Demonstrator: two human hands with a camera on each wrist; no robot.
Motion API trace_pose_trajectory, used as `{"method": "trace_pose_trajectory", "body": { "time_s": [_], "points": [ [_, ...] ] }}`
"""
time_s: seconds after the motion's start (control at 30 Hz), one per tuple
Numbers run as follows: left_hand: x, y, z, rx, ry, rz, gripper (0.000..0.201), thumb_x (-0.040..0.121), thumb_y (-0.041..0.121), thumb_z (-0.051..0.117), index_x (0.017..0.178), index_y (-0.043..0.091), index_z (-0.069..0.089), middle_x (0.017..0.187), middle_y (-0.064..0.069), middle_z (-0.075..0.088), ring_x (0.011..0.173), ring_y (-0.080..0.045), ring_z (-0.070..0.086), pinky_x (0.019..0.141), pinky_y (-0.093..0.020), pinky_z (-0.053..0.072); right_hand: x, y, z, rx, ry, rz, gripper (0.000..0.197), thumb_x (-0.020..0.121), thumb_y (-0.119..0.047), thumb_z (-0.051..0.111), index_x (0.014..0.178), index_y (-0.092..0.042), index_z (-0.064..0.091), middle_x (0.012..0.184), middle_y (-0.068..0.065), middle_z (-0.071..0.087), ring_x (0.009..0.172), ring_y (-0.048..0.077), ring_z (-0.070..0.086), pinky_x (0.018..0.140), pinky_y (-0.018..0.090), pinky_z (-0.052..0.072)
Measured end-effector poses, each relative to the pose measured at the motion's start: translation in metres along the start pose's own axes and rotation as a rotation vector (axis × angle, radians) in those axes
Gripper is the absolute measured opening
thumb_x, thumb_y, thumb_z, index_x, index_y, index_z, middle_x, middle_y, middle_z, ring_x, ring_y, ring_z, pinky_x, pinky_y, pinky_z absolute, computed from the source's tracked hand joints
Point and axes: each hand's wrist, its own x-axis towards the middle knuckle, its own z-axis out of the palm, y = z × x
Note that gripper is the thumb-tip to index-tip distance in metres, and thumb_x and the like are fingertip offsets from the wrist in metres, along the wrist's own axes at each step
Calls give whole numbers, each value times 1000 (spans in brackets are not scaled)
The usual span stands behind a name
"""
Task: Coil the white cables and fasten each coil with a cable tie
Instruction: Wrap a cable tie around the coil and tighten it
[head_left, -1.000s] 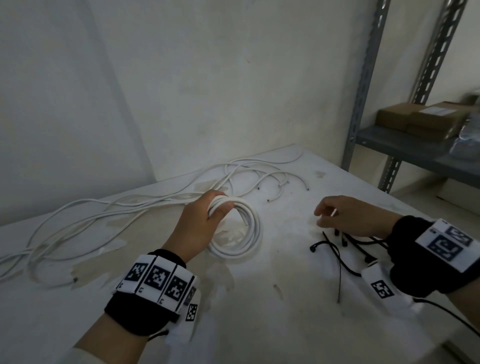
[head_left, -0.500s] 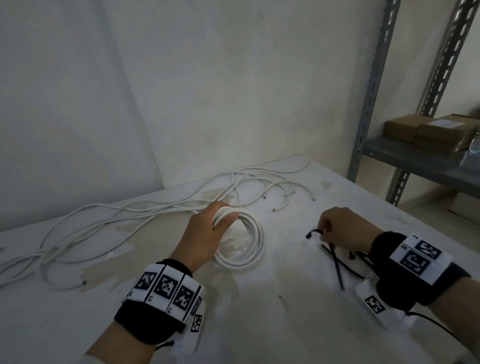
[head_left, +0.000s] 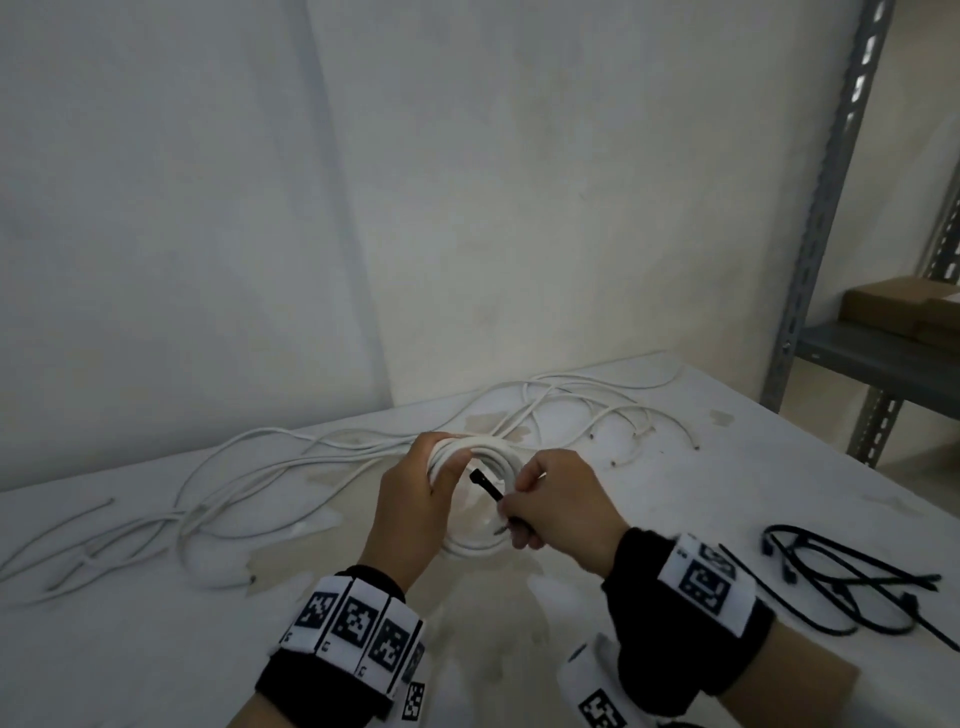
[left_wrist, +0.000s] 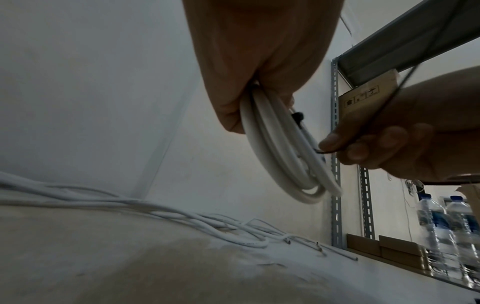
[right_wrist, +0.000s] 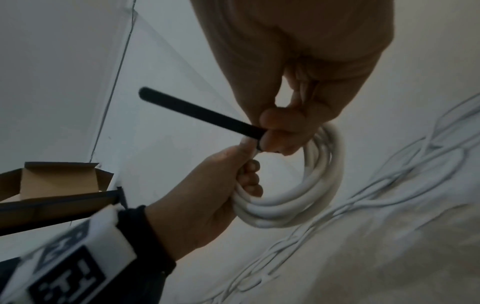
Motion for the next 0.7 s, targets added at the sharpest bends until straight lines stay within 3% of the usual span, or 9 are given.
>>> {"method": "trace_pose_trajectory", "body": {
  "time_s": [0.1, 0.17, 0.3, 0.43, 0.57, 0.7],
  "points": [
    [-5, -8, -7, -12, 34, 4, 9, 93, 30, 52, 100, 25, 55, 89, 14, 62, 82, 8, 57, 70, -3, 38, 6, -5, 20, 57, 51, 29, 21, 74, 8, 59, 66, -6, 45, 42, 11, 53, 30, 13, 53, 34, 17, 38],
    [-8, -11, -10, -29, 54, 1, 11, 91, 38, 50, 98, 30, 54, 92, 13, 63, 86, 4, 59, 73, -5, 40, 9, -7, 30, 107, 86, 36, 22, 74, 9, 58, 65, -6, 45, 38, 7, 52, 30, 14, 54, 34, 18, 40],
    [-11, -14, -14, -37, 33, 18, 4, 92, 33, 53, 94, 36, 51, 92, 15, 63, 87, 6, 56, 74, -5, 39, 11, -11, 45, 214, 127, 21, 30, 78, 9, 58, 60, -8, 41, 49, 13, 52, 31, 15, 54, 35, 21, 44],
    [-11, -14, -18, -107, 39, 11, 14, 91, 22, 55, 92, 36, 54, 92, 12, 65, 85, 5, 59, 74, -9, 42, 13, -15, 50, 389, 138, 37, 29, 78, 5, 64, 66, -9, 42, 54, 13, 52, 36, 18, 54, 39, 22, 46],
    [-13, -7, -20, -95, 74, 32, 14, 90, 28, 53, 86, 38, 45, 78, 13, 61, 74, 7, 57, 63, -6, 40, 12, -19, 47, 453, 117, 33, 24, 79, 6, 65, 70, -6, 46, 57, 14, 56, 35, 15, 56, 40, 21, 47],
    [-14, -7, -20, -49, 52, 65, 7, 89, 34, 48, 86, 39, 44, 78, 7, 60, 74, -4, 55, 62, -10, 40, 11, -19, 46, 497, 118, 28, 20, 79, 6, 65, 72, -4, 49, 55, 13, 57, 37, 16, 57, 40, 20, 48]
  ]
}}
